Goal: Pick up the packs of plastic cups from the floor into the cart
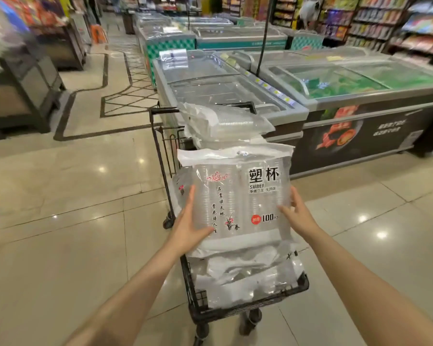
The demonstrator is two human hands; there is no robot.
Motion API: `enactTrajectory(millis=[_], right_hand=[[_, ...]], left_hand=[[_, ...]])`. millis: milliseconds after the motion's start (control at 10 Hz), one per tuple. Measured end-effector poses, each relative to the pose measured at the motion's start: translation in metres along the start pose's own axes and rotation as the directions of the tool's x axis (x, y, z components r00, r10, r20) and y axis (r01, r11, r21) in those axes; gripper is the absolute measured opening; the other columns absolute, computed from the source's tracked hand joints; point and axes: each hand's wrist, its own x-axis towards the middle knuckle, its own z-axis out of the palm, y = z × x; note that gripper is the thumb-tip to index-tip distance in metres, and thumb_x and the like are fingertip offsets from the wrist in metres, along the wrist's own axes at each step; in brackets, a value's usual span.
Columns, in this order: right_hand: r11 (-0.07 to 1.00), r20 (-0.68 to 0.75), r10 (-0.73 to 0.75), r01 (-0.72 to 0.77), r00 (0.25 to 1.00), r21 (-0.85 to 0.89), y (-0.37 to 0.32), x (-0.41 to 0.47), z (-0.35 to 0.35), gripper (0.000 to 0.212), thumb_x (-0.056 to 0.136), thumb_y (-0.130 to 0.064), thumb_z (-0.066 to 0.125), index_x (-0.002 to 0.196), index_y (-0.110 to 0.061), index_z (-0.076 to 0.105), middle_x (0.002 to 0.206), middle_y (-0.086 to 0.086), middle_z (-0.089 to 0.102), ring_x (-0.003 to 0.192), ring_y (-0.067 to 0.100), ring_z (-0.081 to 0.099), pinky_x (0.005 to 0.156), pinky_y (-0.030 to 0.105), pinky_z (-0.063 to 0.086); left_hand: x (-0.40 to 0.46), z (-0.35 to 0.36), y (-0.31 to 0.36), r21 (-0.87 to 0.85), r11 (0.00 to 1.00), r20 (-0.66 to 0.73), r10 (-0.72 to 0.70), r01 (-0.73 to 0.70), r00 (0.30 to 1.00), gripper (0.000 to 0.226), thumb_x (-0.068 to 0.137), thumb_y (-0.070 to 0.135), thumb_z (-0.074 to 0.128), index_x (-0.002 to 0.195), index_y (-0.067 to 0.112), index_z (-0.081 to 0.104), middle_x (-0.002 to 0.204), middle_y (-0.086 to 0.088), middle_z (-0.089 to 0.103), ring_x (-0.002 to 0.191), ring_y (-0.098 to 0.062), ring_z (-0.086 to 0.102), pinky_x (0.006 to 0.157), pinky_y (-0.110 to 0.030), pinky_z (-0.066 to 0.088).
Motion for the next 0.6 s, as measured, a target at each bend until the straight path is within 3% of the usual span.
enactTrajectory(millis=[100, 200, 400, 500, 600], right_hand=[[0.983, 0.072, 0.023, -0.009, 0.997, -0.186, 0.026, 0.011, 0.005, 0.067, 0.09, -0.009, 0.06, 0.147, -0.022, 0.027, 0.147, 0.004, 0.039, 0.135, 0.023, 0.037, 0.111, 0.047, 0.034], [0.957, 0.085, 0.01, 0.015, 0.996, -0.289, 0.049, 0.011, 0.016, 0.069, 0.089, -0.009, 0.061, 0.148, -0.019, 0.027, 0.153, 0.003, 0.03, 0.142, 0.022, 0.027, 0.117, 0.041, 0.023], [0.942, 0.032, 0.039, -0.026, 0.999, -0.336, 0.052, 0.01, 0.018, 0.067, 0.09, -0.012, 0.061, 0.147, -0.025, 0.028, 0.15, 0.004, 0.033, 0.139, 0.021, 0.031, 0.114, 0.038, 0.026], [0.925, -0.015, 0.035, -0.038, 0.999, -0.378, 0.037, 0.01, 0.018, 0.065, 0.088, -0.016, 0.062, 0.146, -0.025, 0.032, 0.145, 0.009, 0.037, 0.134, 0.025, 0.038, 0.111, 0.041, 0.033], [0.911, -0.036, -0.083, 0.062, 0.996, -0.407, 0.01, 0.013, 0.025, 0.06, 0.09, -0.018, 0.06, 0.144, -0.02, 0.036, 0.143, 0.01, 0.04, 0.131, 0.025, 0.04, 0.107, 0.041, 0.036]], left_hand=[[0.005, 0.019, -0.027, 0.042, 0.999, 0.095, -0.037, 0.033, 0.995, 0.116, 0.075, 0.036, 0.077, 0.141, 0.055, -0.016, 0.154, 0.021, 0.011, 0.144, -0.012, 0.02, 0.117, -0.045, 0.022], [0.004, 0.033, -0.051, 0.055, 0.992, 0.103, -0.116, 0.11, 0.988, 0.116, 0.074, 0.043, 0.075, 0.138, 0.058, -0.02, 0.16, 0.01, 0.001, 0.146, -0.017, 0.012, 0.117, -0.05, 0.021], [0.006, 0.027, -0.056, 0.114, 0.989, 0.075, -0.106, 0.097, 0.992, 0.108, 0.073, 0.053, 0.072, 0.142, 0.056, -0.01, 0.155, 0.013, 0.013, 0.139, -0.014, 0.027, 0.113, -0.045, 0.031], [0.007, 0.01, -0.052, 0.203, 0.978, 0.01, -0.042, 0.039, 0.999, 0.095, 0.078, 0.058, 0.064, 0.149, 0.044, 0.002, 0.149, 0.009, 0.024, 0.133, -0.013, 0.037, 0.108, -0.039, 0.037], [0.012, -0.009, -0.043, 0.247, 0.969, -0.078, 0.007, 0.012, 0.997, 0.086, 0.083, 0.059, 0.058, 0.151, 0.033, 0.012, 0.146, 0.006, 0.03, 0.127, -0.013, 0.043, 0.102, -0.039, 0.043]])
